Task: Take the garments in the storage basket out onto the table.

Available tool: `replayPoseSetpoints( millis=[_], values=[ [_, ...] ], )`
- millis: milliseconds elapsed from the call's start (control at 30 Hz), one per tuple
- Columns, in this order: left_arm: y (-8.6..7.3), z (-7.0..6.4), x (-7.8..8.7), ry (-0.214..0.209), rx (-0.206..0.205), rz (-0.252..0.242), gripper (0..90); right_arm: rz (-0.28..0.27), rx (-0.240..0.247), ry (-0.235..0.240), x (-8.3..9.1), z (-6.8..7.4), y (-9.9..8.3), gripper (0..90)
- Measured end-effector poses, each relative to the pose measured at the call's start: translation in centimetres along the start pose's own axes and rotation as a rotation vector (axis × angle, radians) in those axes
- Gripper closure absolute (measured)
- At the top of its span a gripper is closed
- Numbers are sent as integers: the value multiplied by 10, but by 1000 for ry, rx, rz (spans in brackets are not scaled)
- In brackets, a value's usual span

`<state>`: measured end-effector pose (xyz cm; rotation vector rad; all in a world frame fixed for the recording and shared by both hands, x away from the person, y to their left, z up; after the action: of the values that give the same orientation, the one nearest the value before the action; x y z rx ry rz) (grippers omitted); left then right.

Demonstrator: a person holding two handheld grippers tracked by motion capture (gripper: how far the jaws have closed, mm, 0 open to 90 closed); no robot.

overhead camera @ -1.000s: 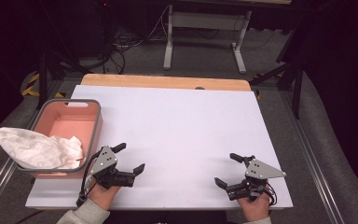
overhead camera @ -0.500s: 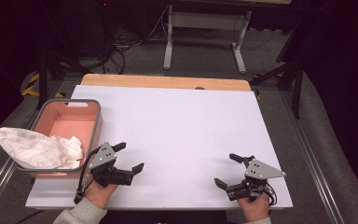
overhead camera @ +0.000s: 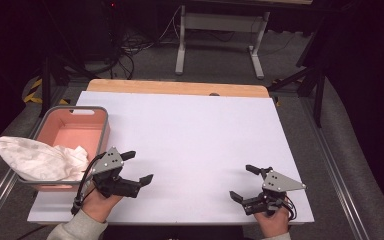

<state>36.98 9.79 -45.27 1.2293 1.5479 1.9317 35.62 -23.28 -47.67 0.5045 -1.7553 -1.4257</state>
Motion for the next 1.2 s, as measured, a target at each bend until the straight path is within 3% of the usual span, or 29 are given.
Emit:
replayPoseSetpoints(
  millis=[67,233,400,633,967,1067,1200],
  values=[
    [1,2,4,23,-1,29,71,1,0,0,0,0,0,1],
    [5,1,10,1,-7,79,128,4,-2,1,-1,0,-1,1],
    [10,4,15,-15,-9,58,142,4,-1,1,-1,0,-1,1],
    [16,9,23,-49,24,45,148,6,-5,5,-2,0,-1,1],
    [21,19,38,-28,29,53,150,9,-4,6,-2,1,-2,1],
    [21,23,46,-35,59,85,193,8,-5,7,-2,1,-2,1],
    [20,30,54,-15,76,78,192,9,-4,8,-2,1,-2,1]
  ],
)
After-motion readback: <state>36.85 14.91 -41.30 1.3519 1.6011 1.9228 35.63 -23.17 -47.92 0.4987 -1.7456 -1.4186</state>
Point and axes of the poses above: each handheld gripper's, and its own axes: x roughly backward along the jaws, y roughly out of its top, z roughly to its left, the point moved 8 cm from there along -x, roughly forward along the jaws, and after that the axes turned 4 degrees about -x, right-handed, at the moved point
